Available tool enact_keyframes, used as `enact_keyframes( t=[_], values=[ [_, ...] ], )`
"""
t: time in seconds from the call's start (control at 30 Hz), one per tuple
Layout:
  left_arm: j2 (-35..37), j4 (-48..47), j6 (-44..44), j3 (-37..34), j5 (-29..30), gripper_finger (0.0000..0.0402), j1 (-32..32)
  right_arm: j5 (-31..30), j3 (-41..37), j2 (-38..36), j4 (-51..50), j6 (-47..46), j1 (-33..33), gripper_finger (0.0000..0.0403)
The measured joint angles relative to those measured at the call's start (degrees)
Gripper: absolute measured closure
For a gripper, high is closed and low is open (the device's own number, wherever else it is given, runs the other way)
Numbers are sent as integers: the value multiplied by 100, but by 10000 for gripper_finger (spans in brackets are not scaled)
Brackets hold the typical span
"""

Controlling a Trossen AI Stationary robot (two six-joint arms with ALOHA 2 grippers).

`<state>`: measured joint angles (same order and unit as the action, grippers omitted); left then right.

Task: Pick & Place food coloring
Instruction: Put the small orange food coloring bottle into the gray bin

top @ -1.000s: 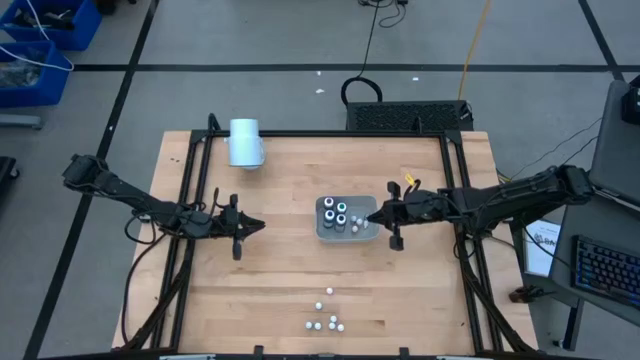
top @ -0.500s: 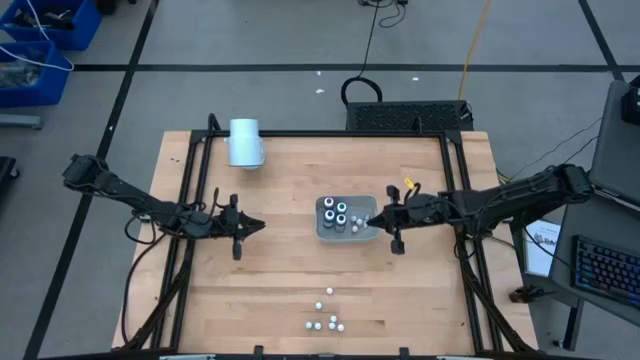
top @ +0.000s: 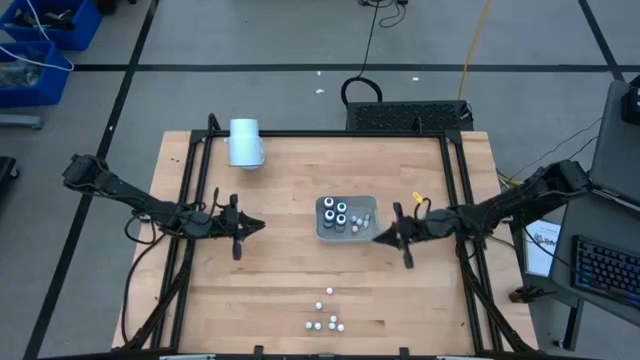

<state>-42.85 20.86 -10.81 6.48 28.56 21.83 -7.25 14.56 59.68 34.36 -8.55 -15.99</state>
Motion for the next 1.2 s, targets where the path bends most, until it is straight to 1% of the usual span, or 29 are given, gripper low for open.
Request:
enact_keyframes(
  t=[0.13, 0.3, 0.37, 0.57, 0.8, 0.97, 1.03, 1.2],
  values=[
    [0, 2, -2, 0, 1, 364, 1, -51, -513, 2, 839, 13, -541, 403],
    [0, 36, 5, 0, 29, 364, 2, -698, -919, 0, 1510, 39, -1000, 403],
    [0, 43, 5, 0, 107, 364, 2, -820, -1003, 0, 1616, 123, -1097, 403],
    [0, 44, 7, 0, 399, 364, 0, -922, -1062, 0, 1674, 176, -1125, 403],
    [0, 44, -43, 0, 404, 364, 1, -928, -1068, 0, 1684, 213, -1125, 403],
    [0, 44, -39, 0, 404, 364, 2, -1221, -1071, 0, 1762, 174, -1129, 403],
    [0, 44, 10, 0, 409, 364, 2, -1242, -1072, 0, 1786, 145, -1143, 403],
    [0, 47, 0, 0, 573, 364, 0, -1226, -1075, 0, 1767, 161, -1153, 403]
  ],
)
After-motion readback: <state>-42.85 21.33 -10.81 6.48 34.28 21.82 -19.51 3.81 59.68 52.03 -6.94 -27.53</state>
